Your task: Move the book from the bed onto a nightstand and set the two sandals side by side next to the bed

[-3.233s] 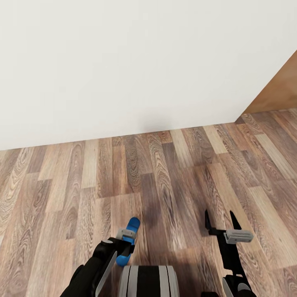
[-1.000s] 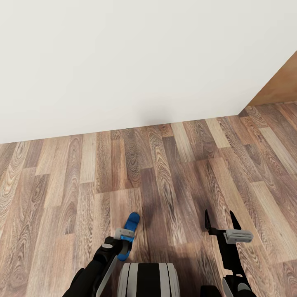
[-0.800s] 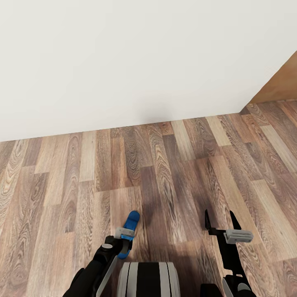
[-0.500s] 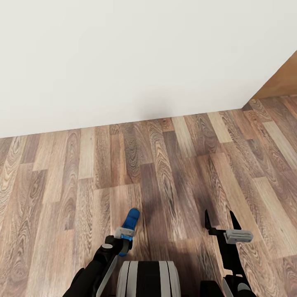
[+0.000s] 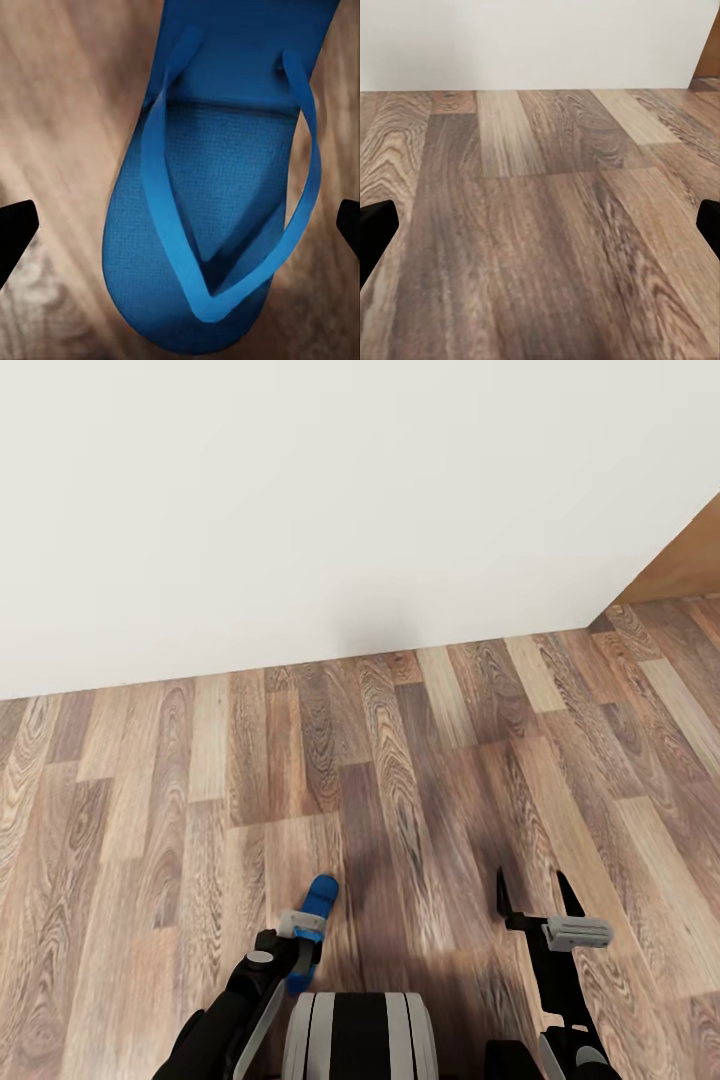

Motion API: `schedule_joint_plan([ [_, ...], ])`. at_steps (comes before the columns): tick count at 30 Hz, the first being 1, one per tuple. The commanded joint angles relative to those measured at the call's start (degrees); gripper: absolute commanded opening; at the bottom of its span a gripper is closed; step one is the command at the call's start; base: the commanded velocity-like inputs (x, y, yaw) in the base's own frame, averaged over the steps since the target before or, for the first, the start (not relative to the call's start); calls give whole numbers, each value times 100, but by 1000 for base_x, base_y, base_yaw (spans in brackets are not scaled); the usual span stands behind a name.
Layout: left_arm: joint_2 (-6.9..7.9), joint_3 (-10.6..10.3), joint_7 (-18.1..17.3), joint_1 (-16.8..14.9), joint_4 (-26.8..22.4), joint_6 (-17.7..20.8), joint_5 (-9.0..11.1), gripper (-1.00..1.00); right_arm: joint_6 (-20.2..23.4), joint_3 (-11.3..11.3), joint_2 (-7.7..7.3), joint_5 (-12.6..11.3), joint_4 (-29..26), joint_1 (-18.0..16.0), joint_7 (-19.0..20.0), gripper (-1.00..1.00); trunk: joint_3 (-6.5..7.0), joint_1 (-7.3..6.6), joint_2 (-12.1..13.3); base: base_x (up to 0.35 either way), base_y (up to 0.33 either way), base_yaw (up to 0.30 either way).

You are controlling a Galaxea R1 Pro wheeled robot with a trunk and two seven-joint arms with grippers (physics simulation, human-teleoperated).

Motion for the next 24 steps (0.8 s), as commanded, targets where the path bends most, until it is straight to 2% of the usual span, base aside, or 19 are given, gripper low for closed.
schedule_joint_plan([
  [1,2,-15,25,-1,-7,28,-15,100,-17,-3,0,-23,0,-2,28,100,-3,1,-1,124,0,0],
  [17,2,-17,25,-1,-5,-70,-8,100,-18,-3,0,-23,3,-2,28,100,-3,1,-1,24,0,0],
  [24,2,-25,25,-1,-7,-105,-14,100,-19,-3,1,-23,1,-2,27,100,-3,1,-1,189,0,0],
])
